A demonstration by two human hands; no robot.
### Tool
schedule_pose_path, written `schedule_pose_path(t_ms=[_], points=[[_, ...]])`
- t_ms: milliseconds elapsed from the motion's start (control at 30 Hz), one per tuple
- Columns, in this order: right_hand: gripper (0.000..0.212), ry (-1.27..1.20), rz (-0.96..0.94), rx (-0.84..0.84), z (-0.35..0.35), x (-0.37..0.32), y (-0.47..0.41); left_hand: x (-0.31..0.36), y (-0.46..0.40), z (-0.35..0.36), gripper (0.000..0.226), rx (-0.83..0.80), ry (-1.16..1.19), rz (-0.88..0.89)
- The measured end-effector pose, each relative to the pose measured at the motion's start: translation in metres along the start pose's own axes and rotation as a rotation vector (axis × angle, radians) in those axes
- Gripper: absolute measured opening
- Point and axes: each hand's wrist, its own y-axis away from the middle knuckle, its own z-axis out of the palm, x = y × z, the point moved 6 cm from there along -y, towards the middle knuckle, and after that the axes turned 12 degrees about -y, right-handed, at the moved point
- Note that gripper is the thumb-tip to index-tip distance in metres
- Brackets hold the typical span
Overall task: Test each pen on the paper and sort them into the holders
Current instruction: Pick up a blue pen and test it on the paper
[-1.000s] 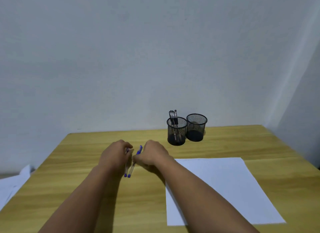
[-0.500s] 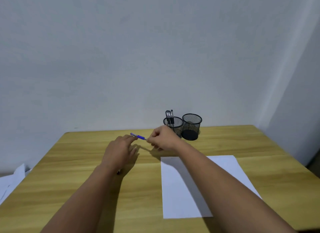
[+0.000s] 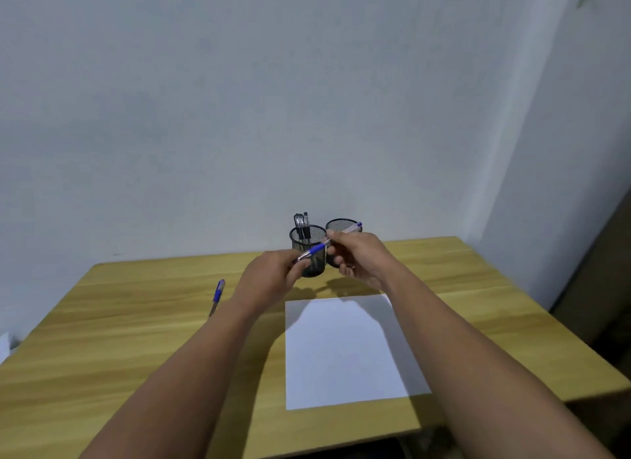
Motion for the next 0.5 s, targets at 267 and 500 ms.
schedule_pose_path(t_ms=[267,500], points=[[0.035,-0.136,-0.067,0.364,-0.029,0.006,-0.013,0.025,0.001,0.017,0.044,-0.178,0.179,-0.06],[0.034,0.135,-0.06,0.193,-0.01,0.016,-0.016,0.026,-0.003,0.024,0.043,-0.209,0.371,-0.137]])
